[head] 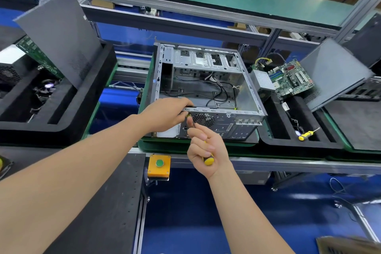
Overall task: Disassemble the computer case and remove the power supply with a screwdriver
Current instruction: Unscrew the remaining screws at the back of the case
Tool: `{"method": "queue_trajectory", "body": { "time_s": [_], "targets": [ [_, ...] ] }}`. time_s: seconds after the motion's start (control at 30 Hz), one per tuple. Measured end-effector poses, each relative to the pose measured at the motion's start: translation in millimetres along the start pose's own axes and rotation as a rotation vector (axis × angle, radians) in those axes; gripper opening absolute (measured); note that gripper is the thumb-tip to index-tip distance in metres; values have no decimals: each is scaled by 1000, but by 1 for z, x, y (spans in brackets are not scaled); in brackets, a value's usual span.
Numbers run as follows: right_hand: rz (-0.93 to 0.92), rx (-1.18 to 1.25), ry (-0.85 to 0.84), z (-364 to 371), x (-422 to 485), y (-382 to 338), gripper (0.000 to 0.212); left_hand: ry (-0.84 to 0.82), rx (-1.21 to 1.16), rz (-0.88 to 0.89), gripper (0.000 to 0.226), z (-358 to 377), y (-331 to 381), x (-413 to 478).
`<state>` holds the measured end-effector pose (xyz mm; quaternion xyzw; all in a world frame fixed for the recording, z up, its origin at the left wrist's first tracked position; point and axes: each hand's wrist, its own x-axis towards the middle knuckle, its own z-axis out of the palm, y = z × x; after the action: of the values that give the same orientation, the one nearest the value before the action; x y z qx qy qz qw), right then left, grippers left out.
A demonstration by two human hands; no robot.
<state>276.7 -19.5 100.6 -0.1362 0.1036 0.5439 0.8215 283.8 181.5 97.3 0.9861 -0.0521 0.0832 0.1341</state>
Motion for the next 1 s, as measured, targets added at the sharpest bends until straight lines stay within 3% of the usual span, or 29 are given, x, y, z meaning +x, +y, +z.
{"method": "queue_trajectory", "body": {
  "time_s": [0.23,0.37,0.47,0.57,0.67,0.73,0.9,1.0],
  "targets": [
    [-205,-609,304,3,7,4,26,19,-4,-19,28,3,-1,-1],
    [-410,-1367,526,1,10,10,24,15,-3,-21,28,1,2,-2],
    [-535,-2041,715,-3,13,14,9,-4,-14,-34,28,-1,3,-2],
    [-610,-2356,876,-8,17,25,20,-13,-25,-44,28,-3,5,-2],
    [-726,-2303,899,-12,16,25,7,-16,-21,-32,27,-5,7,-3],
    [-729,-2071,793,-11,14,20,15,-13,-15,-32,28,-5,7,-4],
    [-280,-1051,555,3,15,2,27,-1,10,-52,30,-3,6,-5],
    [-186,-666,336,1,13,0,23,1,29,-56,29,-3,6,-5]
  ]
}}
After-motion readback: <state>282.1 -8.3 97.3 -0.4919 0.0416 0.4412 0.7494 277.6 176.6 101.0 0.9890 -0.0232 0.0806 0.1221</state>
